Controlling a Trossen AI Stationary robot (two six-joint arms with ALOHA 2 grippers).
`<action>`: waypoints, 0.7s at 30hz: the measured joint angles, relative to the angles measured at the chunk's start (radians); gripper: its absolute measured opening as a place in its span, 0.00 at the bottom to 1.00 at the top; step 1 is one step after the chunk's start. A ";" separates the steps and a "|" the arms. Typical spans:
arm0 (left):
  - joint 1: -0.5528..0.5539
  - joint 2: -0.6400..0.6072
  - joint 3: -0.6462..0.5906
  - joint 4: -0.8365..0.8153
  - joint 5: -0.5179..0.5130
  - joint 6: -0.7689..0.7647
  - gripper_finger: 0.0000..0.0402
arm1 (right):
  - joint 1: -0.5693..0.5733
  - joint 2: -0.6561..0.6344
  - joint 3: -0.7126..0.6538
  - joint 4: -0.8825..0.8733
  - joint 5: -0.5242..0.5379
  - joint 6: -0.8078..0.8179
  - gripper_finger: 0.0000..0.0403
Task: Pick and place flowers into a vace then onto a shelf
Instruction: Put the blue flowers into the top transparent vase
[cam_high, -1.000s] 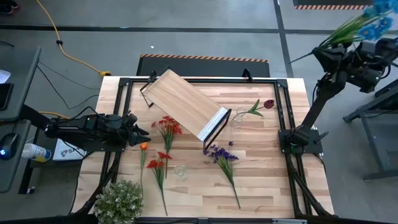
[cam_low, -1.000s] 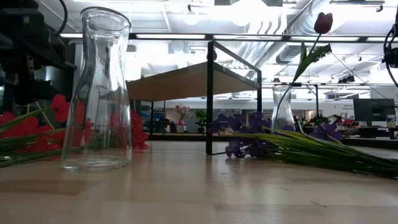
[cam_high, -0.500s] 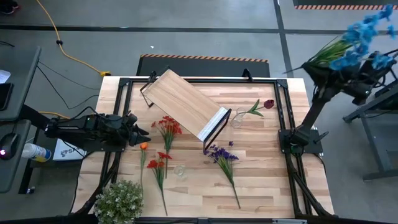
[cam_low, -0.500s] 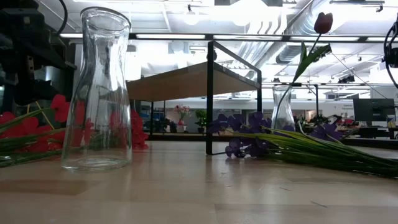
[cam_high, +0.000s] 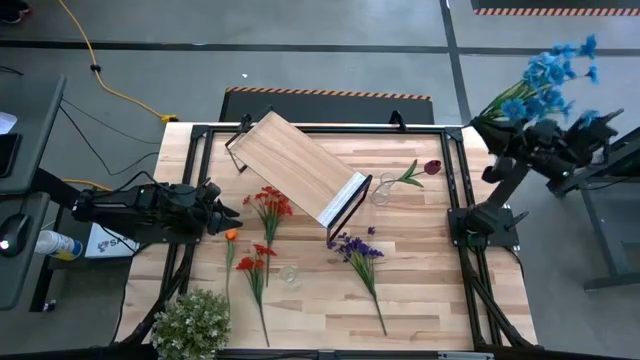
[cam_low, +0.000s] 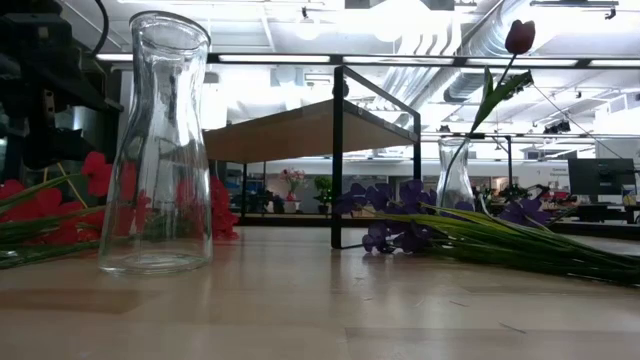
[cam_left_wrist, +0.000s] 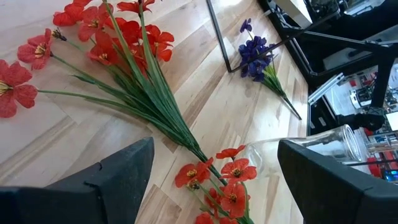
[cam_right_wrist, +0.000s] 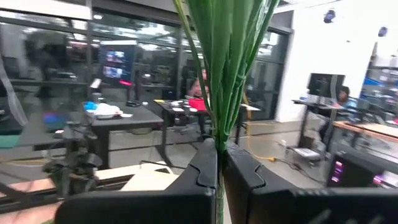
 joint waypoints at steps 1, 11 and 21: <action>0.000 0.000 0.000 0.000 0.000 0.001 0.94 | -0.021 0.000 -0.018 0.012 -0.003 0.003 0.00; 0.000 0.000 0.000 -0.002 0.003 0.003 0.94 | -0.310 0.000 -0.184 0.326 -0.098 -0.075 0.00; 0.000 0.000 0.000 -0.003 0.003 0.003 0.94 | -0.529 0.000 -0.279 0.392 -0.172 0.028 0.00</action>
